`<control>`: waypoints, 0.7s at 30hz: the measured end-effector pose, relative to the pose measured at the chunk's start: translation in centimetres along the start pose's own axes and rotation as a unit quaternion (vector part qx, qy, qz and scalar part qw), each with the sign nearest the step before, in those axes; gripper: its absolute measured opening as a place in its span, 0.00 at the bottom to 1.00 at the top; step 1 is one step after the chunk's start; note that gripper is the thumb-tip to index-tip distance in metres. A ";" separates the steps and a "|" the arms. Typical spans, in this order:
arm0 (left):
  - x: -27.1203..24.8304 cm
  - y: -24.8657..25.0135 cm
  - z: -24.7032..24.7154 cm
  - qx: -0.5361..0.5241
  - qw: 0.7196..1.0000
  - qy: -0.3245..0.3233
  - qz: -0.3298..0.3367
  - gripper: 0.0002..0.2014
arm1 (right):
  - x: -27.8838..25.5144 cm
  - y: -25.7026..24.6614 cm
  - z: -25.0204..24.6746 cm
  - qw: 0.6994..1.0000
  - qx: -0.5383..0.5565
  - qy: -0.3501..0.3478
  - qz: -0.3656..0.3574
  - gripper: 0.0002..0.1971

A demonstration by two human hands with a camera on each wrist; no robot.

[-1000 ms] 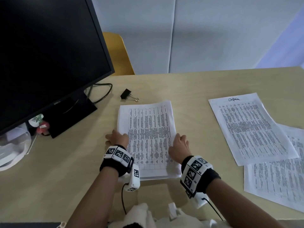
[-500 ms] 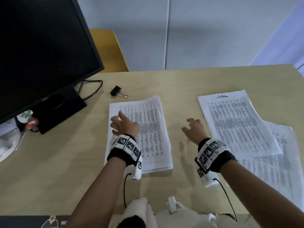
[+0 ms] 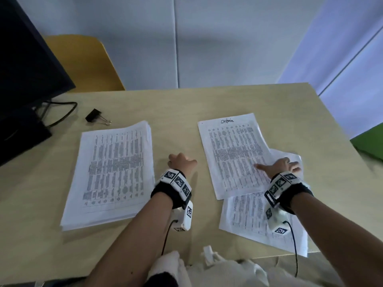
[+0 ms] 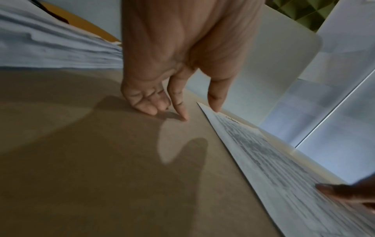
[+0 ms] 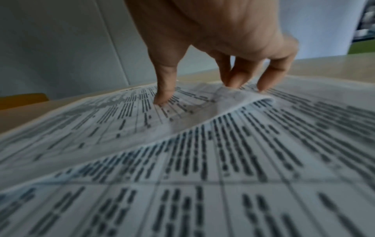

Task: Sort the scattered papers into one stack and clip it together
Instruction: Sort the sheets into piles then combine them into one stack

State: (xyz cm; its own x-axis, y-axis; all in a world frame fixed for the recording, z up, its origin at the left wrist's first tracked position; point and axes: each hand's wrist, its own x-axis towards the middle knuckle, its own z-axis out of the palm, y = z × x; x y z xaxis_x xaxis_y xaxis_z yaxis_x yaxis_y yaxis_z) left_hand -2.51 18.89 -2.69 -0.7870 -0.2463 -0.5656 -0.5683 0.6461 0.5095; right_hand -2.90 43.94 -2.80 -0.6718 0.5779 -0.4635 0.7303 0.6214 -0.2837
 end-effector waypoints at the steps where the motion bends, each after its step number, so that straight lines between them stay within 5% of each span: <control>1: -0.1 0.2 0.8 0.004 1.000 0.005 -0.010 0.23 | 0.5 0.3 0.2 1.000 -0.003 -0.004 -0.017 0.53; 6: -0.2 1.5 2.5 0.010 0.998 0.032 -0.054 0.30 | 0.2 -0.7 1.8 0.985 -0.003 -0.067 -0.161 0.13; 8: 0.1 2.0 2.7 0.006 0.997 0.037 -0.074 0.35 | -0.2 -1.2 2.5 0.967 -0.003 -0.116 -0.228 0.07; 11: -0.2 2.1 3.5 0.039 0.991 0.075 -0.103 0.39 | 0.1 -1.3 2.1 0.971 -0.009 -0.079 -0.227 0.21; 15: -0.6 1.7 4.1 0.054 0.982 0.121 -0.132 0.44 | 1.1 0.6 0.0 0.998 -0.003 0.033 -0.055 0.49; 18: -0.6 2.0 4.2 0.060 0.981 0.124 -0.139 0.44 | 1.2 1.3 -0.1 0.998 -0.016 0.058 -0.028 0.46; 21: -0.4 2.4 4.4 0.065 0.981 0.113 -0.142 0.38 | 1.1 0.4 0.5 0.998 -0.002 0.029 -0.052 0.27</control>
State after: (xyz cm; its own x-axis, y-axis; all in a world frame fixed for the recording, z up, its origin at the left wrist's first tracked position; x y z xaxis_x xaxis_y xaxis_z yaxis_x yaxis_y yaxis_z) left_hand -2.46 23.75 -4.08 -0.6435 -0.5741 -0.5062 -0.7481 0.6117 0.2572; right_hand -3.25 44.58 -3.84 -0.7504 0.5393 -0.3822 0.6554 0.6821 -0.3243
